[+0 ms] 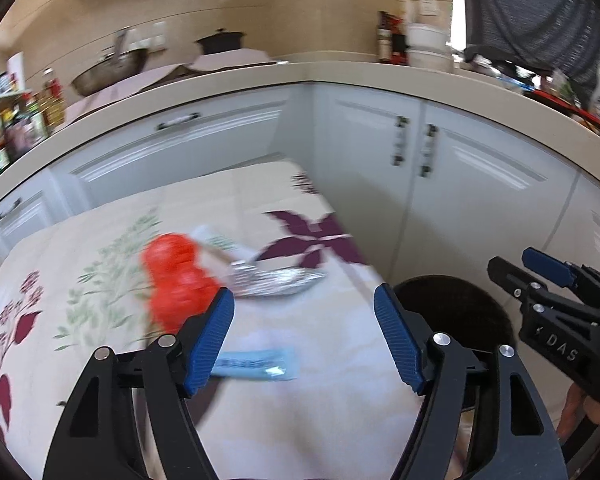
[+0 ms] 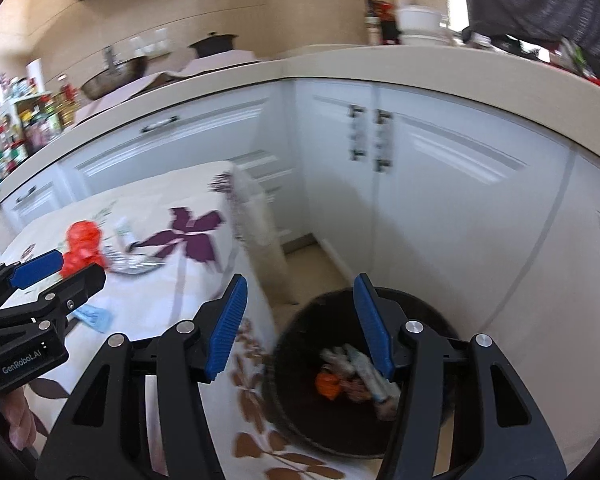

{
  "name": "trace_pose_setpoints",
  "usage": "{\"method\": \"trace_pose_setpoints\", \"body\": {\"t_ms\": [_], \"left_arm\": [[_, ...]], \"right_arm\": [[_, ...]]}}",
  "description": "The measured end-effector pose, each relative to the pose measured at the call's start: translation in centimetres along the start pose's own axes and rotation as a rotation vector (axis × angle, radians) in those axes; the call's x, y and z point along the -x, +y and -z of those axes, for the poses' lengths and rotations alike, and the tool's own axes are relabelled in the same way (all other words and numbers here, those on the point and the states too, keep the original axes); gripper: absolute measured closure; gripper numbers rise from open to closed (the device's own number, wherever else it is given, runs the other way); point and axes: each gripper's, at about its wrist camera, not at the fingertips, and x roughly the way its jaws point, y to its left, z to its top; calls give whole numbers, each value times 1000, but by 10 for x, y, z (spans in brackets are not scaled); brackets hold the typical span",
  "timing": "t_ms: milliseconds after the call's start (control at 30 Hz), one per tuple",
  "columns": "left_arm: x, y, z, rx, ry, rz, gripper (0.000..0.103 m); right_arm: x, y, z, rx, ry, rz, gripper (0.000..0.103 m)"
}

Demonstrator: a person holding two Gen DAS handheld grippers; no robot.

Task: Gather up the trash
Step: 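Move both open tools from the bin back over the table, then grasp the blue tube with the right tool and lift it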

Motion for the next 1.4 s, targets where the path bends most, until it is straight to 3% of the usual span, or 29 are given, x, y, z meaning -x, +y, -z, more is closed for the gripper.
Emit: {"method": "trace_pose_setpoints", "body": {"t_ms": [467,833,867,1400], "left_arm": [[12,117,28,149,39,-192,32],[15,174,44,231,63,-257,32],[14,175,45,236,66,-259,32],[14,193,52,274,80,-265,32]], "right_arm": [[-23,95,-9,158,58,-141,49],[-39,148,1,268,141,-197,44],[-40,152,3,277,148,-201,40],[-63,181,18,395,286,-235,37]]}}
